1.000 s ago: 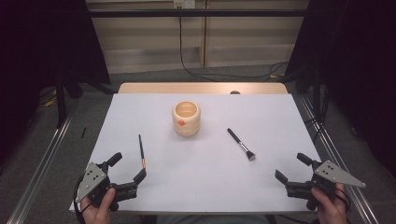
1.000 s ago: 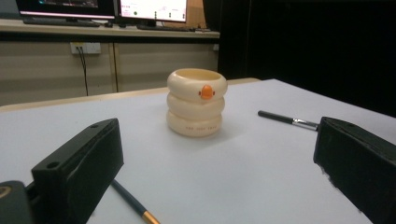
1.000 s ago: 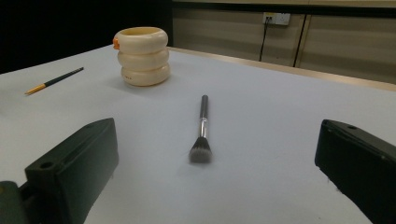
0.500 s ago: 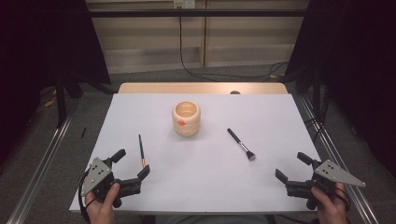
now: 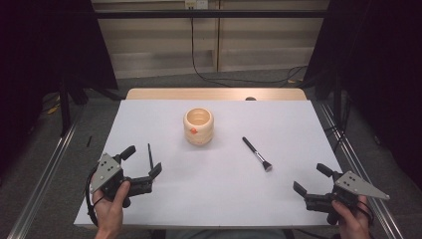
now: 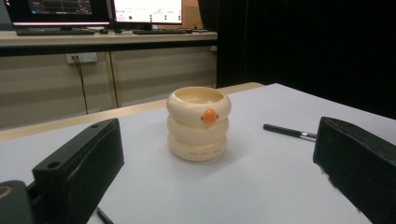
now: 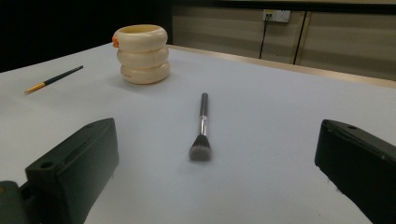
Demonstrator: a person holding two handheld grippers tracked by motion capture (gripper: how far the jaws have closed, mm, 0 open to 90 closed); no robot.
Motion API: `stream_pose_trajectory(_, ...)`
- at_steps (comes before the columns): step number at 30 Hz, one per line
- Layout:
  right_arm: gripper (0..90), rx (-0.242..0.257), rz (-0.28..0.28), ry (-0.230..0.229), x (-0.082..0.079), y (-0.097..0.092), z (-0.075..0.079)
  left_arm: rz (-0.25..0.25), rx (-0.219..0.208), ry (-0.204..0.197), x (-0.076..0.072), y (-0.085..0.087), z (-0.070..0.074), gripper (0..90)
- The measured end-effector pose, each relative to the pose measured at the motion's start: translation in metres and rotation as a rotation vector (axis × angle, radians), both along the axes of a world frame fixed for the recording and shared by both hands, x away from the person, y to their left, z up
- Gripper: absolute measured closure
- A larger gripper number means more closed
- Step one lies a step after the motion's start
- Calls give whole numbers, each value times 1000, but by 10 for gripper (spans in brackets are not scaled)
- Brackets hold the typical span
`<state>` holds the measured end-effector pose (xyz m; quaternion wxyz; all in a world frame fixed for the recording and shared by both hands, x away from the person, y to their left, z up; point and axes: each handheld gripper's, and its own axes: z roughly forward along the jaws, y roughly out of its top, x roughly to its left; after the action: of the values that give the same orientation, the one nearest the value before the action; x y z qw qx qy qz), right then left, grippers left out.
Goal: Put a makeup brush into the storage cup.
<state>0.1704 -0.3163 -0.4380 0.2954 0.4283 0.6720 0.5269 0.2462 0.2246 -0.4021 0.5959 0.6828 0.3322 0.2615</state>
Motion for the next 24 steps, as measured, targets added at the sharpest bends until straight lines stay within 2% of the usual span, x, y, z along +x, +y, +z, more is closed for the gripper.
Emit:
stream_pose_trajectory(3,0,0,2,-1,0,0,0,-14,12,10,5,0,1,16)
stream_pose_trajectory(7,0,1,4,1,-1,1,0,12,12,2,16,4,3,16)
stream_pose_trajectory(13,0,-1,3,-1,0,2,0,13,2,-1,29,5,9,12)
stream_pose_trajectory(20,0,-8,10,1,0,3,1,1,22,-5,41,3,12,5)
stream_pose_trajectory(22,0,-7,10,0,1,3,0,11,29,-16,44,3,15,4)
stream_pose_trajectory(24,0,-4,8,1,0,3,0,31,26,-5,47,2,19,1)
